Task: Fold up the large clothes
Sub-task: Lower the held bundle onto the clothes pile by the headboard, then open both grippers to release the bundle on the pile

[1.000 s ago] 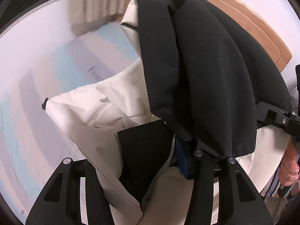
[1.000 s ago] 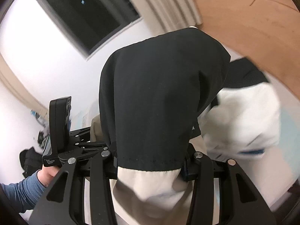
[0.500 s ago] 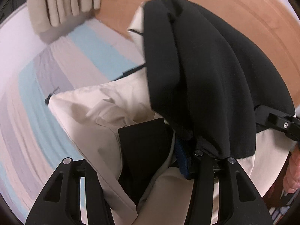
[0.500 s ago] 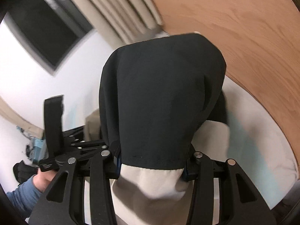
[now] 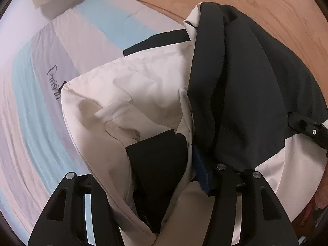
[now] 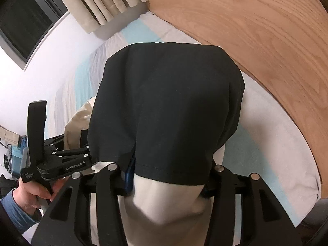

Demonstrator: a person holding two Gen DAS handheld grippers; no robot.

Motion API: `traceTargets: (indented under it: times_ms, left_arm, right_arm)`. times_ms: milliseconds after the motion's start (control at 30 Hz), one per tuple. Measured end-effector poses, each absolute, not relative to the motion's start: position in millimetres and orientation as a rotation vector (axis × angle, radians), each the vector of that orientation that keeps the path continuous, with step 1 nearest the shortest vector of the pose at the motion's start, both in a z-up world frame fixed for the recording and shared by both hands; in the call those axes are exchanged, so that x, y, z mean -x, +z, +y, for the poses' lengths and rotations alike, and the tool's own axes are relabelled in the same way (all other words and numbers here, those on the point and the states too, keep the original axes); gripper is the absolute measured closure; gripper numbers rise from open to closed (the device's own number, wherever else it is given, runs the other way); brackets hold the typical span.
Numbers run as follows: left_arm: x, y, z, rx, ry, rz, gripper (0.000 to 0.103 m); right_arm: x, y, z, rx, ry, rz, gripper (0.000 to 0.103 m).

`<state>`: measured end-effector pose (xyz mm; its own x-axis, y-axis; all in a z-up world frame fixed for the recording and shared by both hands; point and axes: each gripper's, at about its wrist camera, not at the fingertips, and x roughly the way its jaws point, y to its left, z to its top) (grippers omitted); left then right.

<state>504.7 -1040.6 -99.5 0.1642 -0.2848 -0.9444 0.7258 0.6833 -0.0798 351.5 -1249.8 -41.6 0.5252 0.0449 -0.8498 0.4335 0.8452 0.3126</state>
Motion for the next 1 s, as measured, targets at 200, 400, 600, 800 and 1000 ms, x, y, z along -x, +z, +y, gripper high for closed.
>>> traceTargets:
  times_ms: [200, 400, 600, 800, 1000]
  left_arm:
    - [-505.1, -95.7, -1043.4, -0.422, -0.735, 1.207, 0.048]
    - [-503.1, -70.5, -1028.5, -0.380, -0.702, 1.171, 0.030]
    - [-490.3, -43.7, -1003.0, -0.331, -0.670, 1.097, 0.007]
    - [-464.0, -4.5, -976.7, -0.330, -0.639, 0.998, 0.006]
    - [-404.7, 38.0, -930.7, -0.279, -0.681, 0.921, 0.006]
  right_arm:
    - [-352.7, -35.8, -1235.3, -0.426, -0.332, 0.969, 0.046]
    - [-344.9, -22.5, -1210.6, -0.267, -0.438, 0.935, 0.015]
    - [-332.7, -4.3, -1196.9, -0.247, -0.495, 0.869, 0.007]
    - [-304.1, 20.3, -1171.3, -0.162, -0.608, 0.813, 0.007]
    - [-249.6, 49.4, -1120.8, -0.105, -0.682, 0.716, 0.007]
